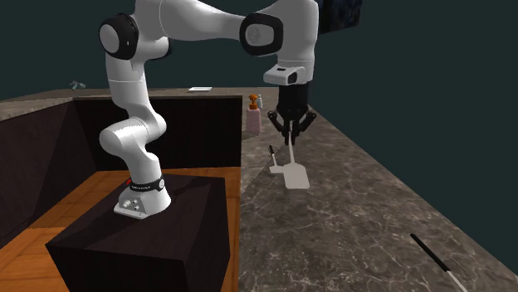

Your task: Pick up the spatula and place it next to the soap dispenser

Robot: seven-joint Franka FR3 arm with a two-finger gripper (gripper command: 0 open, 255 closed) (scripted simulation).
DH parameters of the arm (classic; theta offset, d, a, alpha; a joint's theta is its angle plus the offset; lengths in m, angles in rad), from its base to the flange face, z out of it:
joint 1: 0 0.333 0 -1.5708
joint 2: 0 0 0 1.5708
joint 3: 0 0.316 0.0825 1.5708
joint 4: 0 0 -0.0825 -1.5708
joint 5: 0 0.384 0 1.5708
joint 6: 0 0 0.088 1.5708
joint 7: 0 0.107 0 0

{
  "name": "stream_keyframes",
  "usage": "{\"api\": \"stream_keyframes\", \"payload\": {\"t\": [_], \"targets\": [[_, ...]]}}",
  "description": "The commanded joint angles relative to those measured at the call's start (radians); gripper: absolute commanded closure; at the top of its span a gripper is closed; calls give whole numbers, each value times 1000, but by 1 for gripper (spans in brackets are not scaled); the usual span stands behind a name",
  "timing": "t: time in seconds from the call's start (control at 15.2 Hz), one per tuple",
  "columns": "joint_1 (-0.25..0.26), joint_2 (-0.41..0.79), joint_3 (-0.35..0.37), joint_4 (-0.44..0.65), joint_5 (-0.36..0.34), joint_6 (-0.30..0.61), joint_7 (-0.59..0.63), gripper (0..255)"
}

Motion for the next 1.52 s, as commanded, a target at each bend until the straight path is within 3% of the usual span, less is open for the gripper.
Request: {"api": "stream_keyframes", "payload": {"t": [0.0, 1.06, 1.45], "targets": [[-1, 0, -1, 27, 0, -28, 0, 255], [-4, 44, -2, 294, 1, -250, 11, 255], [69, -63, 58, 156, -2, -211, 141, 255]]}}
